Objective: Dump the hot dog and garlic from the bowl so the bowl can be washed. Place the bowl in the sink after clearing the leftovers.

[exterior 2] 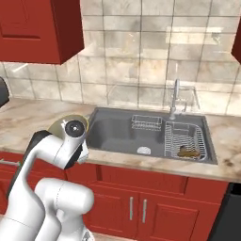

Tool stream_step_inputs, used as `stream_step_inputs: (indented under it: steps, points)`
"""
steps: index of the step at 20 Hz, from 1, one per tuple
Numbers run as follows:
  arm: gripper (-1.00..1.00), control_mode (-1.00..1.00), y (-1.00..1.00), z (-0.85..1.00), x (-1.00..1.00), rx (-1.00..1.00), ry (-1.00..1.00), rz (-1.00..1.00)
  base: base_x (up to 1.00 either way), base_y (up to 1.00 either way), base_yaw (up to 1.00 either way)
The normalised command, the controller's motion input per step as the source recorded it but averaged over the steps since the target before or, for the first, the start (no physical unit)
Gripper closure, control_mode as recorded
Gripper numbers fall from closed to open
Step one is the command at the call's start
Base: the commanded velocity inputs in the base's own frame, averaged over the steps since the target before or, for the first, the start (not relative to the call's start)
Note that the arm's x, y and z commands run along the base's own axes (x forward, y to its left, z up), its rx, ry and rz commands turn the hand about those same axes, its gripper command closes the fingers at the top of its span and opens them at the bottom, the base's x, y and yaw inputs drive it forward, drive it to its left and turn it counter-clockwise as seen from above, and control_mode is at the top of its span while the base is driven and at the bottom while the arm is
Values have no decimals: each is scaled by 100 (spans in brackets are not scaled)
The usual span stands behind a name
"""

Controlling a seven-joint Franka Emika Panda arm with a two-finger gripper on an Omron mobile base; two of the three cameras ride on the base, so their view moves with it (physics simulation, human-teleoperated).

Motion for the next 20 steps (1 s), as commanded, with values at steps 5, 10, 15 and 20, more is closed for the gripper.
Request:
stream_step_inputs:
  steps: [5,10,15,20]
  points:
    - [100,100,0,0,0,0,0,0,46,96,0]
    - [100,100,0,0,0,0,0,0,60,42,-4]
    - [100,100,0,0,0,0,0,0,39,-6,-12]
    - [100,100,0,0,0,0,0,0,17,-59,-34]
